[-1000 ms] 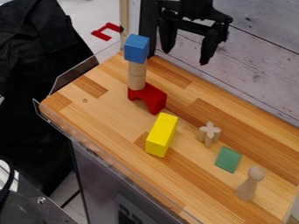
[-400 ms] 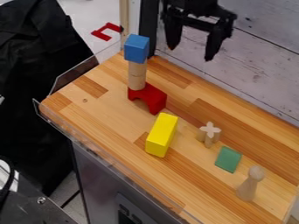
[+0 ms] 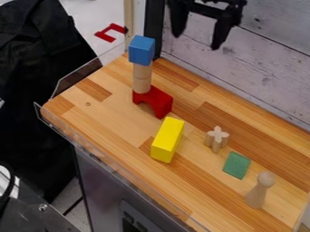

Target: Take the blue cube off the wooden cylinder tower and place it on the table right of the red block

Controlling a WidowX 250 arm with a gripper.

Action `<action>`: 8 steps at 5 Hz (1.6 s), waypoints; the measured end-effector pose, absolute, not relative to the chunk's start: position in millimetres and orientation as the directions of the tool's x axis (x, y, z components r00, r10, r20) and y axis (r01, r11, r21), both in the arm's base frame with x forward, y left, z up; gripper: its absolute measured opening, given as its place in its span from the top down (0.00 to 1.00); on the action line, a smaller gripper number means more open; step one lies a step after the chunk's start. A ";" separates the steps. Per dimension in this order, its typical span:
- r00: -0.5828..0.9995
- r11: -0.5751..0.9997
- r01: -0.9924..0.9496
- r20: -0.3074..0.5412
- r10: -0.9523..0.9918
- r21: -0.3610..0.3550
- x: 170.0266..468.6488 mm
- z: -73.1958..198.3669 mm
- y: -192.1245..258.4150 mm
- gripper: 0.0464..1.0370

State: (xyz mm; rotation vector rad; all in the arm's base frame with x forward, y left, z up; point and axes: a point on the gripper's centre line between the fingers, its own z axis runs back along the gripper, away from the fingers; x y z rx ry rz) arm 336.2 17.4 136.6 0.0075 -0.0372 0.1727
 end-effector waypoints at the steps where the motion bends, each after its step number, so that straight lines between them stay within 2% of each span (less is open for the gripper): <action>1: 0.966 0.966 -0.257 0.009 0.257 0.019 323.6 144.7 45.6 0.04; 4: 0.942 0.942 -0.336 -0.028 0.335 -0.023 315.2 141.9 76.3 0.04; 8: 0.937 0.944 -0.328 -0.138 0.320 -0.041 314.6 109.6 74.0 0.04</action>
